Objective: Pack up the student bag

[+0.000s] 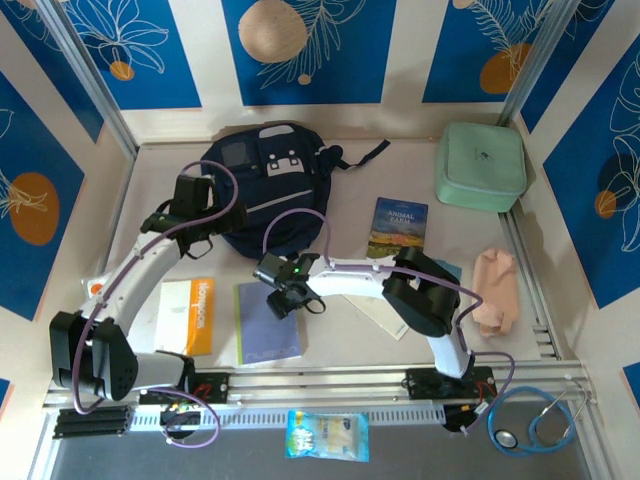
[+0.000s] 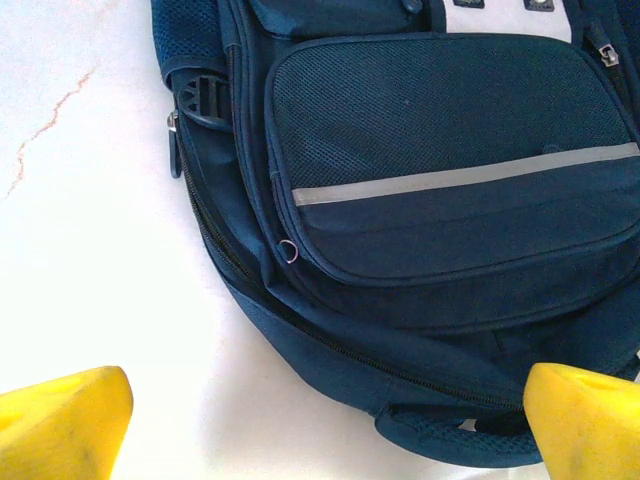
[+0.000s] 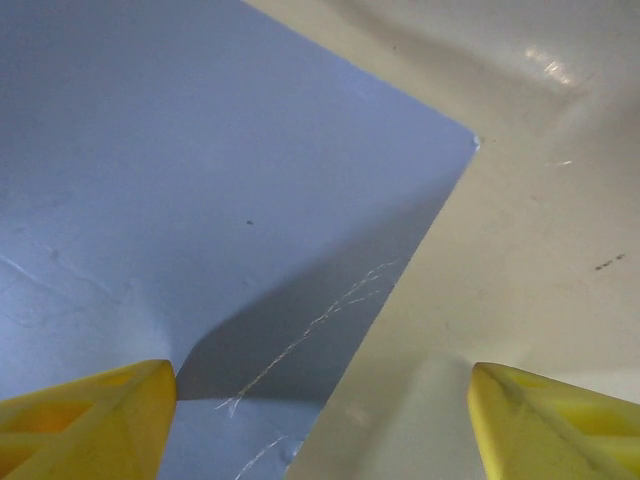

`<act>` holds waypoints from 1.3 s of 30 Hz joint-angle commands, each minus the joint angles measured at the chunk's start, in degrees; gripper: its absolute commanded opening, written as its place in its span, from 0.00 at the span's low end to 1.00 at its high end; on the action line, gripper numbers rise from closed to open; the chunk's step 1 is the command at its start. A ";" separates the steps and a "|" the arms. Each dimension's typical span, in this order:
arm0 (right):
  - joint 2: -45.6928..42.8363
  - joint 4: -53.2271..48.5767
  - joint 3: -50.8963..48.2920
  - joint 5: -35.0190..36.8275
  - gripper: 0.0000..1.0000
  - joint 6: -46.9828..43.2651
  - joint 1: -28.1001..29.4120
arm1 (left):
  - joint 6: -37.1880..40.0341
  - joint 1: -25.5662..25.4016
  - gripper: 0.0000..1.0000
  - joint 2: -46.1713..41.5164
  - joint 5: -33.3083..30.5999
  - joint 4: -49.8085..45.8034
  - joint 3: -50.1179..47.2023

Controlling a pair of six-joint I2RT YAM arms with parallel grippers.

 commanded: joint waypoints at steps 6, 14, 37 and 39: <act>-3.25 -5.95 -8.25 6.15 0.77 -0.63 -3.63 | -0.76 0.70 1.00 1.02 2.63 -0.71 0.08; -15.71 -0.21 -14.90 -11.49 0.74 4.36 -12.93 | -2.99 -0.68 0.97 1.27 16.88 -1.37 -5.47; -18.62 5.35 -24.41 -26.69 0.34 18.79 -19.19 | -13.29 -20.92 0.42 3.71 20.20 5.01 -21.23; -18.07 5.52 -24.49 -26.73 0.34 18.74 -19.25 | -14.36 -21.53 0.40 4.47 19.94 6.27 -21.20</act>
